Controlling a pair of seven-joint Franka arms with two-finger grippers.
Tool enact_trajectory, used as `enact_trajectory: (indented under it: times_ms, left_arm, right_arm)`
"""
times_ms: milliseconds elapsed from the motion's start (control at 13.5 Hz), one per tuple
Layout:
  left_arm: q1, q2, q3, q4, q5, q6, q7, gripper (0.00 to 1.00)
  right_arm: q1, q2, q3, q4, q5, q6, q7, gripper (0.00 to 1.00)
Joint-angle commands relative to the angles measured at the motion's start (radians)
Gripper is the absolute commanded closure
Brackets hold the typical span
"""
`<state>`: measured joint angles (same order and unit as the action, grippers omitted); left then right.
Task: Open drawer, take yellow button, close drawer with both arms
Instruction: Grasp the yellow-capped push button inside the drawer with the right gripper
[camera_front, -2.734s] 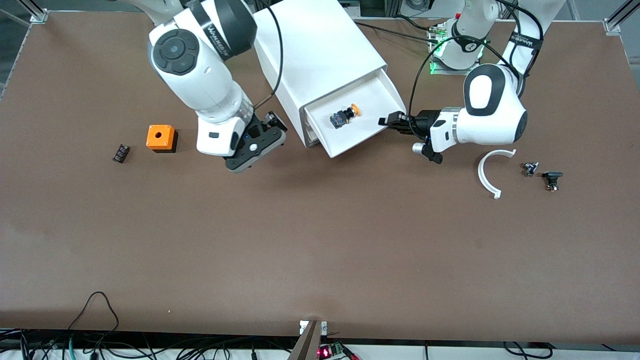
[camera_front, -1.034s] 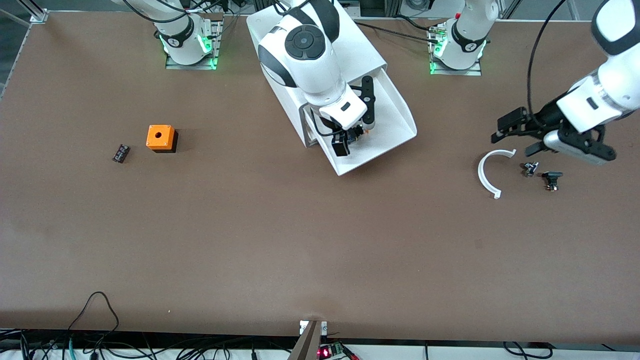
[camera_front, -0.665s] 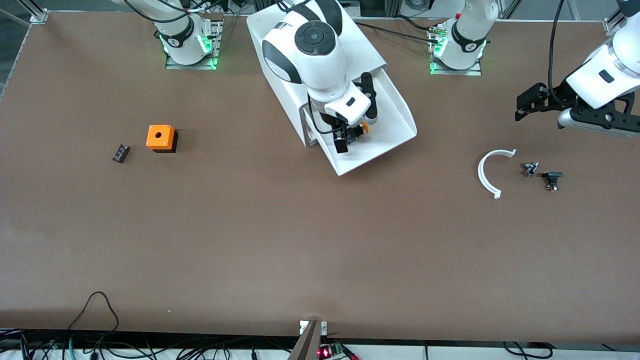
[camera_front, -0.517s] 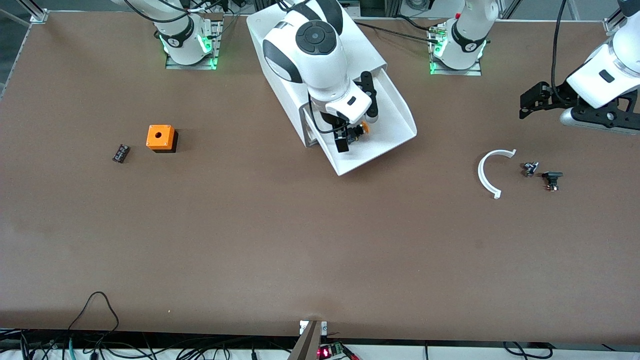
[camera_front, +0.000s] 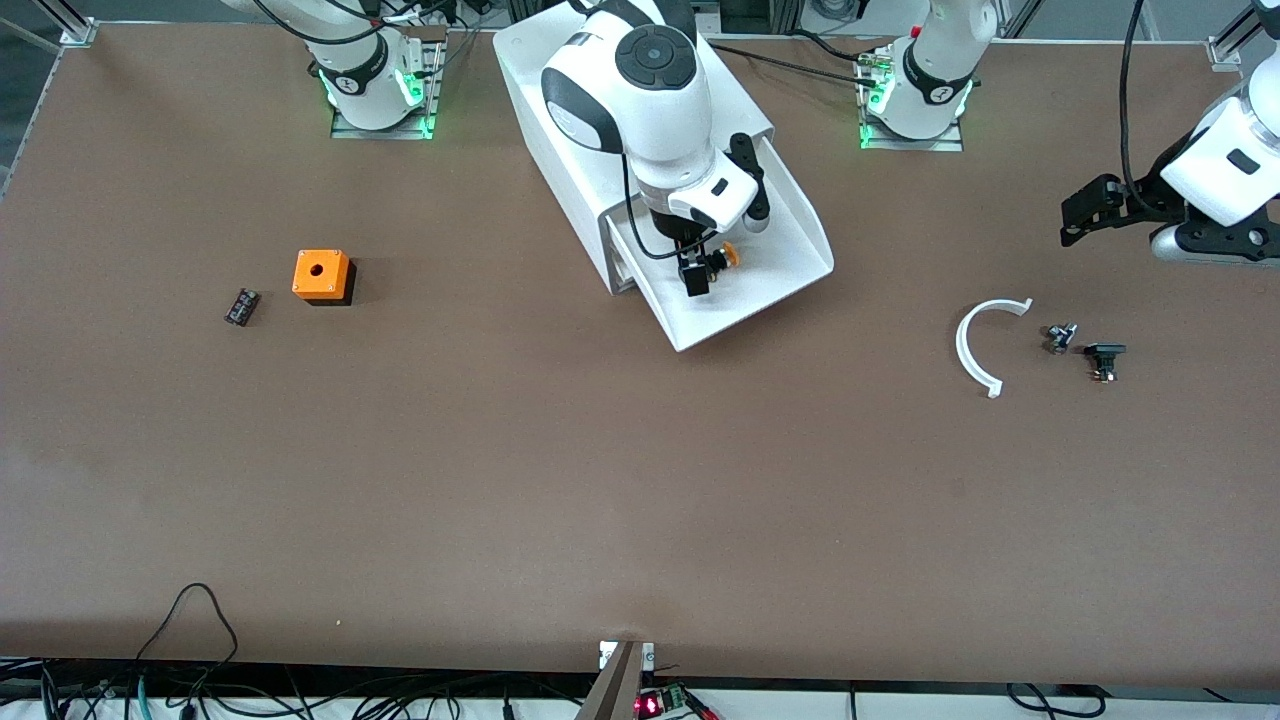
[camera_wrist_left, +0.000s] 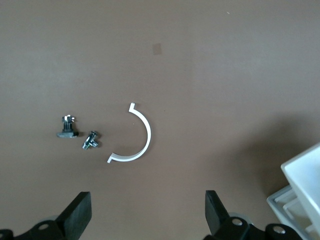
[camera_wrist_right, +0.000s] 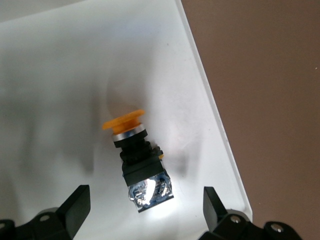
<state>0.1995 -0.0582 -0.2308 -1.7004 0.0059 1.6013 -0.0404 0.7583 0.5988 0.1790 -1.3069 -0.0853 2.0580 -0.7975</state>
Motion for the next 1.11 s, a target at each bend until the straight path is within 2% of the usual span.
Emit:
enact_trajectory:
  times_ms: [0,517,591,739,961,1034]
  left_arm:
    - [-0.012,0.003,0.004,0.012,0.034,0.003,-0.091,0.00]
    - [-0.014,0.003,0.002,0.013,0.032,0.005,-0.093,0.00]
    - [-0.014,0.003,0.002,0.013,0.032,0.005,-0.093,0.00]
    - [-0.012,0.003,0.002,0.013,0.032,0.005,-0.093,0.00]
    - [-0.014,0.003,0.002,0.013,0.032,0.003,-0.093,0.00]
    - [-0.014,0.003,0.002,0.013,0.032,0.003,-0.093,0.00]
  right_arm:
    - [0.012,0.030,-0.015,0.041,-0.008,-0.019,-0.014,0.00]
    - [0.019,0.055,-0.015,0.043,-0.004,-0.009,-0.012,0.01]
    - [0.023,0.056,-0.015,0.043,-0.005,-0.009,-0.014,0.10]
    - [0.030,0.059,-0.016,0.043,-0.007,-0.007,-0.012,0.34]
    - [0.032,0.058,-0.016,0.044,-0.010,-0.007,-0.008,0.46]
    - [0.035,0.059,-0.016,0.044,-0.010,-0.007,-0.008,0.55]
